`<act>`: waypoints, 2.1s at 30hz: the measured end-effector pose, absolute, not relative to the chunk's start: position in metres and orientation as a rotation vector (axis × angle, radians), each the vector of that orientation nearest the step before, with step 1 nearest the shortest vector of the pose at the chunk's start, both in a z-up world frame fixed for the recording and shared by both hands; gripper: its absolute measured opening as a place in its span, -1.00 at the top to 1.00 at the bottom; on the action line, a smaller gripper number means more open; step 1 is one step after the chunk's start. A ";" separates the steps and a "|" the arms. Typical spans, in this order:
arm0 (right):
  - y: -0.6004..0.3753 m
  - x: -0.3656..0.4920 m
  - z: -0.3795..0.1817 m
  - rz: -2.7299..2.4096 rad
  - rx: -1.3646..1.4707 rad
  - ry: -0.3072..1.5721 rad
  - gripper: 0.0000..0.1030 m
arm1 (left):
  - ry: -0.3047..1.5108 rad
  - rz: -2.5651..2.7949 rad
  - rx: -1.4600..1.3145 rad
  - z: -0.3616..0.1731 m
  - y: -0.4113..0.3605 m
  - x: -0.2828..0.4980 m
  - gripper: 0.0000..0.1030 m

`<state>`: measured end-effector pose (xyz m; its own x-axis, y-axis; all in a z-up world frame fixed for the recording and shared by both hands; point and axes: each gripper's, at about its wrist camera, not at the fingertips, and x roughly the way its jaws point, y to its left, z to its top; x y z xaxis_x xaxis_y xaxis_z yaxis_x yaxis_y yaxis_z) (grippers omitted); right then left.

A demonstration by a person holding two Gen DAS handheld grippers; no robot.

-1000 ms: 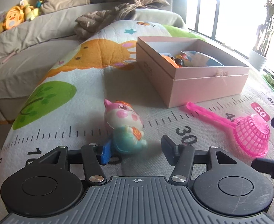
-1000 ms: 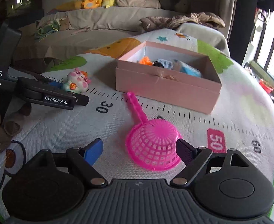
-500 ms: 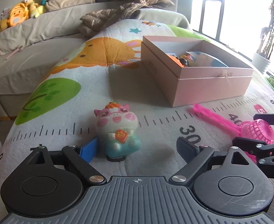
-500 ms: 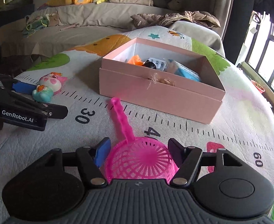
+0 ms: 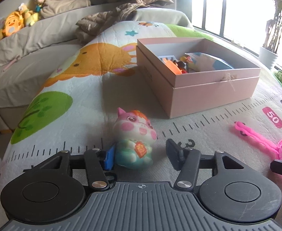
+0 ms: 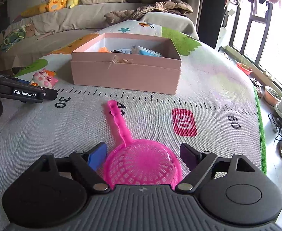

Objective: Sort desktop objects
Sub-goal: 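Grasp the pig figurine with the left gripper while the right holds the net scoop, then carry the pig and net scoop over the pink box while the left gripper opens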

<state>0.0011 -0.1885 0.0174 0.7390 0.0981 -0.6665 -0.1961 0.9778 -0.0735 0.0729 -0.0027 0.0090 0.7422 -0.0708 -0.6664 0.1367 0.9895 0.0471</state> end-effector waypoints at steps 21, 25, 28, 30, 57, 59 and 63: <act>-0.193 0.007 0.013 0.149 -0.090 0.744 -1.00 | 0.731 -0.203 0.157 0.016 0.005 0.020 -0.39; -0.195 0.009 0.012 0.153 -0.074 0.754 -1.00 | 0.759 -0.148 0.142 0.013 0.016 0.029 -0.44; -0.195 0.009 0.012 0.153 -0.074 0.753 -1.00 | 0.761 -0.136 0.138 0.013 0.019 0.031 -0.50; -0.195 0.009 0.012 0.155 -0.073 0.754 -1.00 | 0.762 -0.132 0.145 0.013 0.018 0.032 -0.55; -0.219 -0.006 0.067 0.365 -0.144 0.710 -0.20 | 0.707 -0.320 0.174 0.056 -0.025 0.040 -0.02; -0.223 -0.006 0.086 0.367 -0.125 0.662 -0.19 | 0.648 -0.330 0.186 0.075 -0.029 0.046 -0.02; -0.238 0.003 0.137 0.328 -0.091 0.522 -0.19 | 0.543 -0.312 0.201 0.101 -0.041 0.077 -0.02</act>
